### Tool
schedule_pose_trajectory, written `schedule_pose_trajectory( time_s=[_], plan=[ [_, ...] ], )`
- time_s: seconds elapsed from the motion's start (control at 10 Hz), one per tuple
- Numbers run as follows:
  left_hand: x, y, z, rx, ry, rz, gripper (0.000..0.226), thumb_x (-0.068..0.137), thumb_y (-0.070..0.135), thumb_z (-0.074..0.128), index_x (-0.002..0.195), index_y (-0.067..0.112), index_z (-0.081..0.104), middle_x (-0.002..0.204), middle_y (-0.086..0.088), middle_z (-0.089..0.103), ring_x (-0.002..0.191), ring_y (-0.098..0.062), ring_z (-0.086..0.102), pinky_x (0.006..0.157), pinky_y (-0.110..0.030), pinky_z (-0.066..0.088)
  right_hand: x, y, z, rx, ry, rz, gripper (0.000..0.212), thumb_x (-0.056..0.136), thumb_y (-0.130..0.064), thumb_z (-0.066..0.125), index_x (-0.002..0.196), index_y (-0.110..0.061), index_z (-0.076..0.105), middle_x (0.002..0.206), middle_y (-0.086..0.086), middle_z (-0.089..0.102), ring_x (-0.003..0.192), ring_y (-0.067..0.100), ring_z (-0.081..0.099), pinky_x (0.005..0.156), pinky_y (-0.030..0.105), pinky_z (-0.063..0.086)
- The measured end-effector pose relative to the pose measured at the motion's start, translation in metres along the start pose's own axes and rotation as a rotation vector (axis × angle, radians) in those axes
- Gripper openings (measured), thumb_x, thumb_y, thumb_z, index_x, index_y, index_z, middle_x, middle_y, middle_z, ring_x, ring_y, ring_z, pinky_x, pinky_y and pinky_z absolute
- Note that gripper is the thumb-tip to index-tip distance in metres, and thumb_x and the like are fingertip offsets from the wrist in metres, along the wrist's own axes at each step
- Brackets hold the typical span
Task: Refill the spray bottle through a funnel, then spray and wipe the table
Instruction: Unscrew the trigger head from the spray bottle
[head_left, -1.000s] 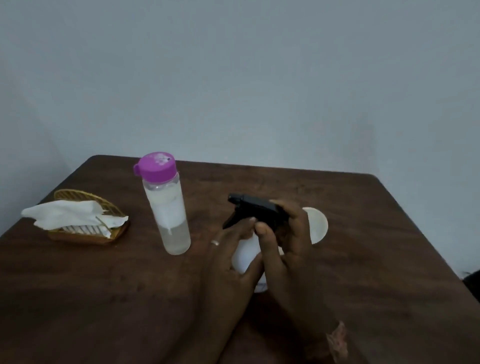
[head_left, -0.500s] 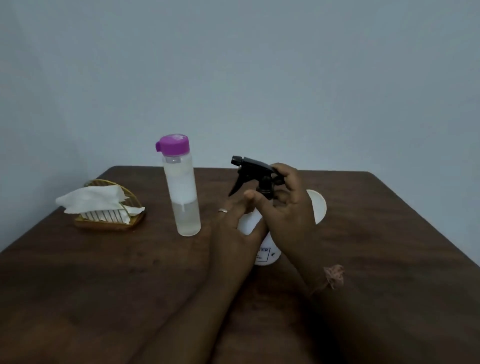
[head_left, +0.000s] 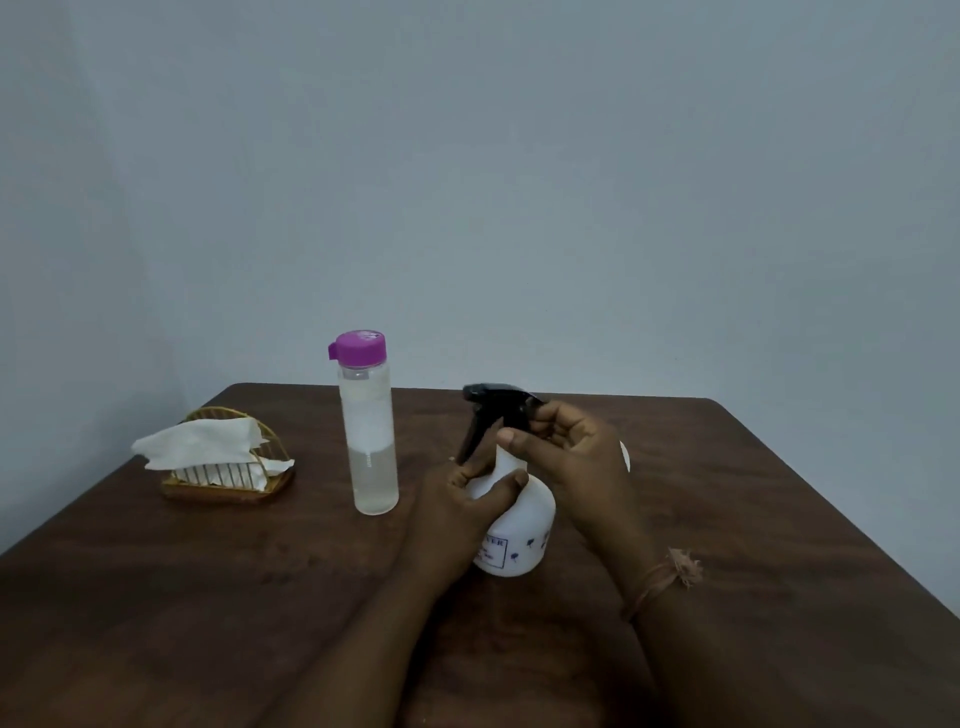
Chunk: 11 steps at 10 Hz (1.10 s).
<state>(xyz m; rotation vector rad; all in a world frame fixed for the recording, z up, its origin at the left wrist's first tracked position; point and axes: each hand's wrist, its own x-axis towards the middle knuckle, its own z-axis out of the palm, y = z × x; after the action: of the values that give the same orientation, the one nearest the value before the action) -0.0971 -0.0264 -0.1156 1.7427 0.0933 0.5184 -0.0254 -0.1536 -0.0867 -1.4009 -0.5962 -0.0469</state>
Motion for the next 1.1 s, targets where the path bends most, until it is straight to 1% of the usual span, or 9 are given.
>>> schedule_pose_trajectory(
  time_s=[0.2, 0.3, 0.4, 0.5, 0.6, 0.7, 0.8, 1.0, 1.1],
  plan=[
    [0.004, -0.01, 0.002, -0.007, 0.036, 0.133, 0.012, 0.09, 0.022, 0.075, 0.096, 0.033, 0.078, 0.095, 0.014, 0.078, 0.092, -0.005, 0.073, 0.079, -0.025, 0.059, 0.002, 0.02, -0.022, 0.233, -0.254, 0.084, 0.069, 0.086, -0.02, 0.075, 0.149, -0.015, 0.048, 0.138, 0.011, 0.066, 0.13, 0.029, 0.061, 0.107, 0.046, 0.051],
    [0.003, -0.006, 0.007, 0.035, 0.038, 0.18, 0.023, 0.093, 0.015, 0.071, 0.097, 0.037, 0.075, 0.095, 0.025, 0.075, 0.094, 0.004, 0.07, 0.076, -0.011, 0.052, -0.002, 0.026, -0.014, -0.016, -0.124, 0.034, 0.078, 0.065, -0.042, 0.089, 0.136, -0.034, 0.057, 0.126, 0.0, 0.07, 0.118, 0.023, 0.067, 0.094, 0.038, 0.059],
    [0.004, -0.006, 0.007, 0.051, 0.04, 0.216, 0.028, 0.091, 0.011, 0.071, 0.095, 0.038, 0.074, 0.095, 0.027, 0.074, 0.095, 0.006, 0.069, 0.076, -0.008, 0.05, -0.005, 0.027, 0.0, -0.164, 0.008, 0.004, 0.054, 0.062, -0.05, 0.091, 0.107, -0.032, 0.068, 0.103, -0.004, 0.075, 0.098, 0.021, 0.073, 0.084, 0.041, 0.062],
    [0.004, -0.011, 0.007, 0.029, 0.048, 0.24, 0.019, 0.092, 0.016, 0.072, 0.1, 0.033, 0.077, 0.099, 0.022, 0.076, 0.096, 0.003, 0.07, 0.08, -0.014, 0.054, -0.009, 0.022, 0.004, -0.146, 0.041, -0.038, 0.023, 0.083, -0.032, 0.083, 0.103, -0.028, 0.071, 0.096, -0.005, 0.077, 0.092, 0.014, 0.074, 0.081, 0.033, 0.06],
    [0.005, -0.013, 0.008, 0.057, 0.084, 0.256, 0.008, 0.09, 0.022, 0.074, 0.097, 0.026, 0.078, 0.095, 0.016, 0.076, 0.093, -0.001, 0.071, 0.078, -0.018, 0.056, -0.014, 0.018, -0.004, -0.075, -0.081, -0.024, 0.024, 0.097, -0.023, 0.069, 0.12, -0.023, 0.069, 0.11, -0.003, 0.077, 0.105, 0.011, 0.072, 0.092, 0.032, 0.057],
    [0.004, -0.017, 0.007, 0.084, 0.104, 0.274, 0.02, 0.09, 0.021, 0.073, 0.1, 0.038, 0.074, 0.1, 0.024, 0.074, 0.098, 0.002, 0.068, 0.081, -0.012, 0.053, -0.015, 0.015, -0.003, -0.187, -0.027, -0.107, 0.039, 0.09, -0.025, 0.077, 0.125, -0.03, 0.062, 0.119, -0.008, 0.071, 0.113, -0.001, 0.065, 0.09, 0.012, 0.05],
    [0.002, -0.017, 0.007, 0.168, 0.117, 0.295, 0.032, 0.089, 0.022, 0.074, 0.103, 0.05, 0.067, 0.101, 0.032, 0.071, 0.103, 0.007, 0.065, 0.084, -0.008, 0.049, -0.018, 0.014, 0.007, -0.128, 0.09, -0.142, 0.054, 0.076, -0.028, 0.087, 0.124, -0.022, 0.063, 0.117, -0.012, 0.072, 0.114, 0.0, 0.065, 0.094, 0.014, 0.051],
    [0.005, -0.016, 0.008, 0.15, 0.141, 0.271, 0.014, 0.086, 0.034, 0.078, 0.096, 0.024, 0.077, 0.093, 0.014, 0.075, 0.093, -0.007, 0.07, 0.079, -0.032, 0.058, -0.013, 0.005, 0.004, 0.097, 0.134, -0.011, 0.018, 0.092, -0.013, 0.073, 0.109, -0.02, 0.075, 0.099, -0.006, 0.08, 0.099, 0.013, 0.075, 0.081, 0.024, 0.06],
    [0.005, -0.017, 0.008, 0.143, 0.158, 0.255, 0.015, 0.086, 0.033, 0.079, 0.097, 0.023, 0.077, 0.095, 0.014, 0.075, 0.094, -0.006, 0.069, 0.082, -0.034, 0.057, -0.014, 0.003, 0.002, 0.131, 0.089, -0.022, 0.023, 0.095, -0.006, 0.068, 0.114, -0.017, 0.071, 0.104, -0.005, 0.08, 0.103, 0.011, 0.074, 0.086, 0.027, 0.06]
  ],
)
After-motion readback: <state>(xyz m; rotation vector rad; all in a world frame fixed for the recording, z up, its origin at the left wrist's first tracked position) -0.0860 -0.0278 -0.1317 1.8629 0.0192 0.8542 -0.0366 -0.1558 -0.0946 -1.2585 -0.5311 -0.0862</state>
